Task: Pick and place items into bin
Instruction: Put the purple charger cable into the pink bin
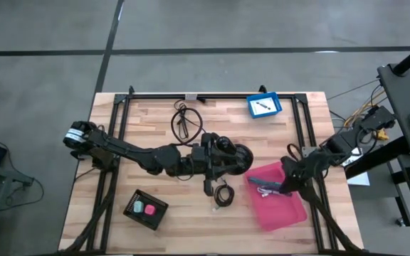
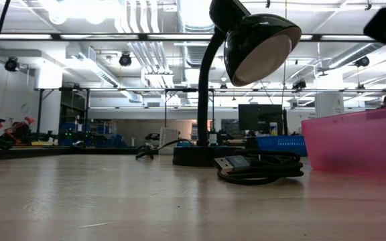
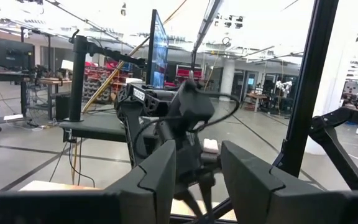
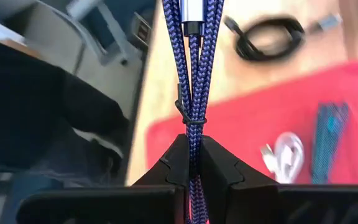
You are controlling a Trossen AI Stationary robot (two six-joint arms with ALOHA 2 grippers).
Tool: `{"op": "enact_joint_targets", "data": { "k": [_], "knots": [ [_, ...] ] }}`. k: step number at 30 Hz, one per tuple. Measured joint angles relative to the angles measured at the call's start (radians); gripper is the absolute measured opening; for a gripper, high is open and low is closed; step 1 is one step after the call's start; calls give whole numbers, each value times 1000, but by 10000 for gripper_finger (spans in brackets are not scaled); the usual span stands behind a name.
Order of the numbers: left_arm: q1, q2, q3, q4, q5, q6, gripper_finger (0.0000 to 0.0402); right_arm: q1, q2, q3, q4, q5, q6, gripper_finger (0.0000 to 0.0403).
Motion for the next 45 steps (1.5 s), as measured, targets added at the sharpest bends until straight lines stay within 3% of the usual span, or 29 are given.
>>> {"op": "enact_joint_targets", "data": {
  "k": [17, 37, 45],
  "knots": [
    [0, 0, 0, -1, 0, 0, 114, 0, 198, -87, -96, 48, 100, 13],
    [0, 0, -1, -2, 0, 0, 114, -2, 498, -105, -122, 205, 296, 13],
    [0, 0, -2, -2, 0, 0, 114, -2, 540, -104, -147, 219, 358, 13]
  ]
}}
